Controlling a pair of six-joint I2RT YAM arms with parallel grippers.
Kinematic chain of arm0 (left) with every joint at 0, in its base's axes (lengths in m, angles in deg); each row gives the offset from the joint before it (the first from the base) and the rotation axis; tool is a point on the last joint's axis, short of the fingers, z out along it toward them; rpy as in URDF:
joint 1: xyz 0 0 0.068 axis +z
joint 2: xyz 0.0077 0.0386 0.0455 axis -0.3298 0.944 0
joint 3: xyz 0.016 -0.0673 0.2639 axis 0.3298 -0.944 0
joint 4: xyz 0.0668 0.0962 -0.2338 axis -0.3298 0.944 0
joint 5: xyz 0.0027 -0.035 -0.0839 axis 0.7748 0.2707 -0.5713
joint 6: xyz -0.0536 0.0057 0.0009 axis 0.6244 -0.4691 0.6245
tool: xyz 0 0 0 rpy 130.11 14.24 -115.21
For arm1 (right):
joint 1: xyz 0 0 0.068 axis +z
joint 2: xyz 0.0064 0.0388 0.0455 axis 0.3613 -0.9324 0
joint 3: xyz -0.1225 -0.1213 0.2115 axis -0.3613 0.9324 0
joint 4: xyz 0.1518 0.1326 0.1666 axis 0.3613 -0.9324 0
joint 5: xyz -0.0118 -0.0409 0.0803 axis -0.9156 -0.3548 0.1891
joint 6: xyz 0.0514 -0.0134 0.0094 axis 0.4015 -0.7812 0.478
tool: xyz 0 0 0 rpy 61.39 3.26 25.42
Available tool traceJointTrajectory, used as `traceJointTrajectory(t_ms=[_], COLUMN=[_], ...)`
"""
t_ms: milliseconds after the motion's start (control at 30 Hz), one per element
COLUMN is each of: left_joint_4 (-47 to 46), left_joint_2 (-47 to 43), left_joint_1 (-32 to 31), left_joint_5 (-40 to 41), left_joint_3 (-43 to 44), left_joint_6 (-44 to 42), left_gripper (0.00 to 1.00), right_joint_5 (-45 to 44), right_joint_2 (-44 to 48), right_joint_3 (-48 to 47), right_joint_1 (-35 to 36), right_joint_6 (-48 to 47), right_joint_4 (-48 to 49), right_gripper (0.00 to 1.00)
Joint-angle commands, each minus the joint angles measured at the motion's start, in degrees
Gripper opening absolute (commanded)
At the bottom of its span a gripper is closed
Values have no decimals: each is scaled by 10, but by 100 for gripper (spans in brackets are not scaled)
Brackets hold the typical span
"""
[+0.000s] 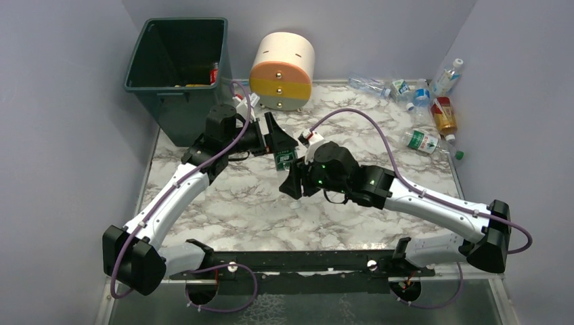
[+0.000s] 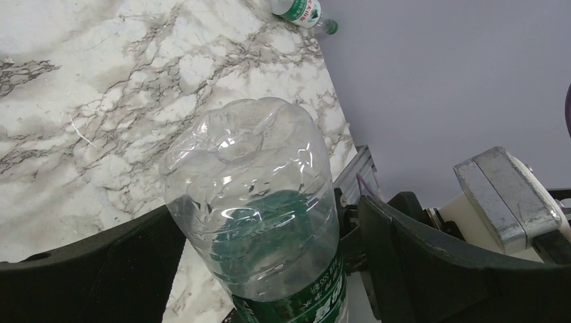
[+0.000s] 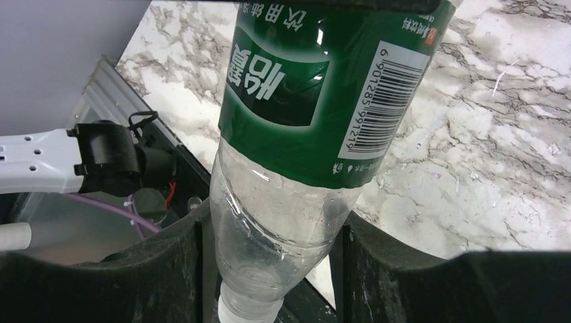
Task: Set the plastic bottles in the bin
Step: Pick up the plastic bottle at the center of the board.
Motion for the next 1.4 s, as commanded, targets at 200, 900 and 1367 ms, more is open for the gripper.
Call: traceJointTrajectory(t_ms=[200, 900, 1367], left_joint_4=[-15, -17, -4], left_joint_2=[-14, -10, 10], left_joint_1=[3, 2, 3], left_joint_5=[-12, -13, 2], left_joint_3=[-14, -20, 9], left_joint_6=[-3, 2, -16], left_gripper=[94, 53, 52], right_joint_5=[-14, -16, -14], right_joint_2=[-6, -1, 51], right_joint_3=[-19, -3, 20], right_joint_1=[11, 14, 14], right_joint_6=[-6, 4, 30], right_joint_4=[25, 30, 7], right_gripper=[49, 61, 99])
